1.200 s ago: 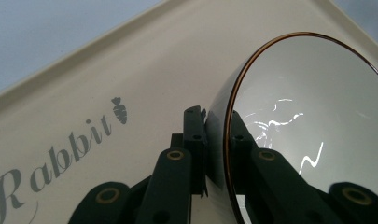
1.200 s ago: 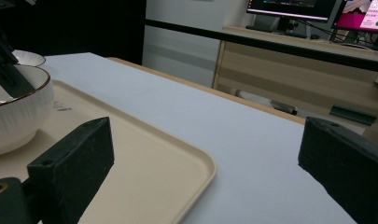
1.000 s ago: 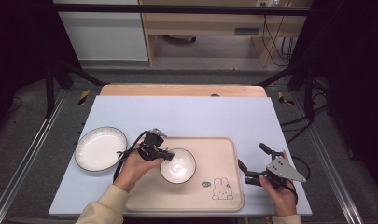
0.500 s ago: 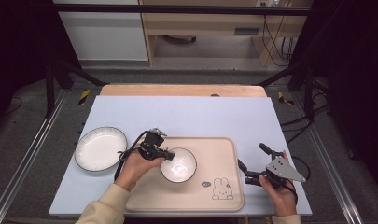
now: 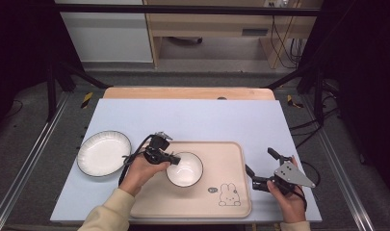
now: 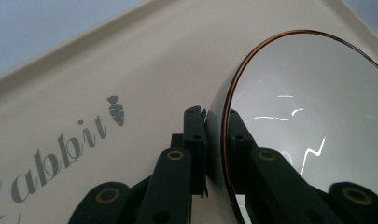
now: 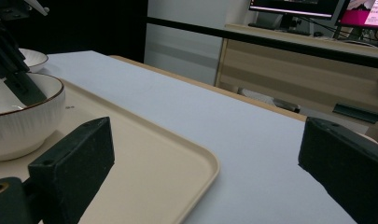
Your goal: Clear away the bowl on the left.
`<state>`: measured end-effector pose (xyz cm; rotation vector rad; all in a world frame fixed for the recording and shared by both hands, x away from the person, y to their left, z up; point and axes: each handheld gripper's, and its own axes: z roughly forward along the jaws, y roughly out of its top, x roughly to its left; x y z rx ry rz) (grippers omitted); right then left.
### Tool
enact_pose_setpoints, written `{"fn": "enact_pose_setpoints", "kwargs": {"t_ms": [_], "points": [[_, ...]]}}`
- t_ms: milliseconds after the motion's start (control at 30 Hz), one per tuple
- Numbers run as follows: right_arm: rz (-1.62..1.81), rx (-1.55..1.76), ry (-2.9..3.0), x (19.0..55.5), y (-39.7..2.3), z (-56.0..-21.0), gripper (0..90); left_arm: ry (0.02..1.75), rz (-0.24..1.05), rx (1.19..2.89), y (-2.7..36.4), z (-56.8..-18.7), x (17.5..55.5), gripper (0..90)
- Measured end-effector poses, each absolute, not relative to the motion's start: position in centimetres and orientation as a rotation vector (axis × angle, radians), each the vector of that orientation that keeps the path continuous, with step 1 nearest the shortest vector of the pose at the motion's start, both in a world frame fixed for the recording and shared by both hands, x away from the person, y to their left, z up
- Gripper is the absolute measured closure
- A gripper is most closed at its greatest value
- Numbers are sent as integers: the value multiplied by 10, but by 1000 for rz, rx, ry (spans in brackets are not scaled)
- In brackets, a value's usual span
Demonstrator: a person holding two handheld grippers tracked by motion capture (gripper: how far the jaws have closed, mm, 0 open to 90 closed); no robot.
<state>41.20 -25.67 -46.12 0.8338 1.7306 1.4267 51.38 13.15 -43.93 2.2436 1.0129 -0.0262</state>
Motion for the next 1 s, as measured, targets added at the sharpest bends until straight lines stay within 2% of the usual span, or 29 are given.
{"fn": "enact_pose_setpoints", "kwargs": {"t_ms": [767, 900, 967, 1000], "points": [[1422, 840, 1744, 412, -256, -462, 36, 943, 82, 2292, 128, -438, 509, 816], [1420, 837, 1746, 413, -256, -462, 36, 906, 122, 2281, 129, -433, 506, 768], [1419, 841, 1749, 413, -255, -463, 36, 896, 177, 2260, 129, -430, 504, 717], [1419, 841, 1749, 413, -255, -463, 36, 885, 204, 2254, 130, -429, 503, 663]]}}
